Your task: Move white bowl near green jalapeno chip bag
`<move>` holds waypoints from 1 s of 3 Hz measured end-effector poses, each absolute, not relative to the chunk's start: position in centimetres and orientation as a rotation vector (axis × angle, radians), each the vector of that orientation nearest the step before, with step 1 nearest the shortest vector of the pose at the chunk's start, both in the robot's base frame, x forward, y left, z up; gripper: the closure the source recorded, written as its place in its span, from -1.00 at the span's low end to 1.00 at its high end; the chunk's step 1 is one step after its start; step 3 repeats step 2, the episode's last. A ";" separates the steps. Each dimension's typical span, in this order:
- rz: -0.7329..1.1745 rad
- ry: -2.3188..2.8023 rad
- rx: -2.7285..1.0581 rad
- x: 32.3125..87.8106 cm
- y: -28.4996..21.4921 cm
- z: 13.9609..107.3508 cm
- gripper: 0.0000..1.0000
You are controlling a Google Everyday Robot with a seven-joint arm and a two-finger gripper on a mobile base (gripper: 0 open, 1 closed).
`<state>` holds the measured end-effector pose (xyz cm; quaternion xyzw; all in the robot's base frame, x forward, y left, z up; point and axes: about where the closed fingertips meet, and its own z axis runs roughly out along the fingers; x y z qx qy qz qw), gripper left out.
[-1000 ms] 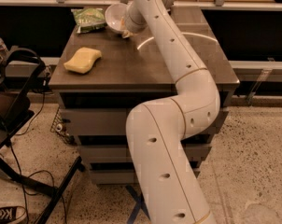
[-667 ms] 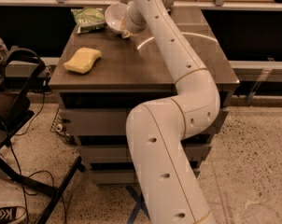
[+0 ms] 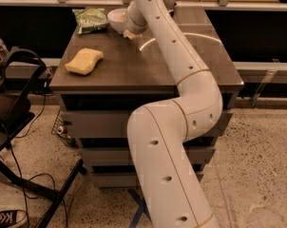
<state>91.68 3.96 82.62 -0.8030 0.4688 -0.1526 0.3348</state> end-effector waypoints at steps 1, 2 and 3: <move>-0.398 1.223 -2.095 91.7 4.0 83.1 -1.00; -0.398 1.223 -2.095 91.5 4.0 84.2 -1.00; -0.398 1.223 -2.095 91.5 4.0 84.2 -1.00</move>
Offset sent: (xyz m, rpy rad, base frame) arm -0.0003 0.0001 0.0047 0.0000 0.0000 0.0000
